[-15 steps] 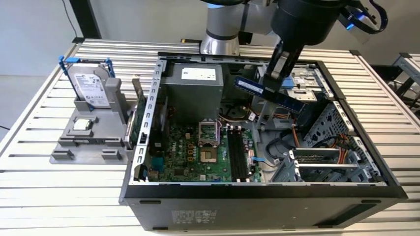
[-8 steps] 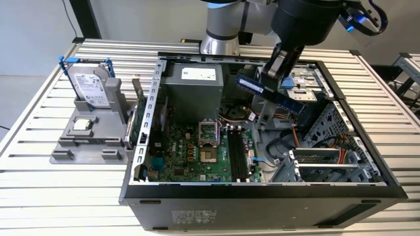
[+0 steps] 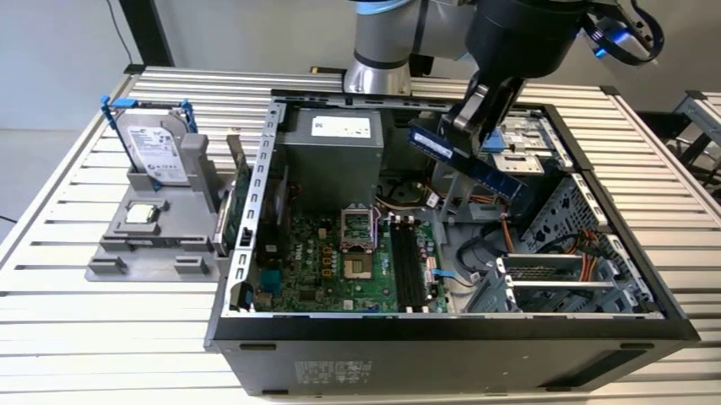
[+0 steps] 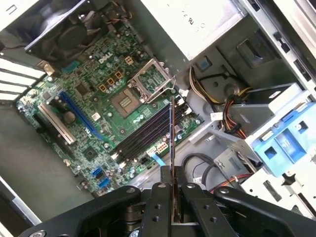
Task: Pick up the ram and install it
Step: 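Insert the ram into the slot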
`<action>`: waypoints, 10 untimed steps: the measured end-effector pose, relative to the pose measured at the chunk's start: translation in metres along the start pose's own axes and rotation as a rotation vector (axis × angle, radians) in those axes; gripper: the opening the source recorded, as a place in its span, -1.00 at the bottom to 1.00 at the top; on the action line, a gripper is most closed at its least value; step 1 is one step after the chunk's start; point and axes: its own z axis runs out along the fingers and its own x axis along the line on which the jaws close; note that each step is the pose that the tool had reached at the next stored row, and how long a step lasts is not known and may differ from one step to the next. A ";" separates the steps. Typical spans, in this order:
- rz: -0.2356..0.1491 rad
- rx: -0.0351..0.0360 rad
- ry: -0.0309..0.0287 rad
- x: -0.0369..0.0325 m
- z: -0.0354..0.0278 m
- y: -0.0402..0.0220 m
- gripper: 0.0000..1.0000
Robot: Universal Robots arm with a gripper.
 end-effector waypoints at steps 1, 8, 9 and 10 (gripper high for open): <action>0.012 0.0003 -0.0005 0.0000 0.0000 0.0000 -1.00; 0.092 0.0024 -0.0037 0.0000 0.0000 0.0000 -1.00; 0.103 0.0026 -0.0042 0.0000 0.0000 0.0000 -1.00; 0.114 0.0029 -0.0046 0.0000 0.0000 0.0000 -1.00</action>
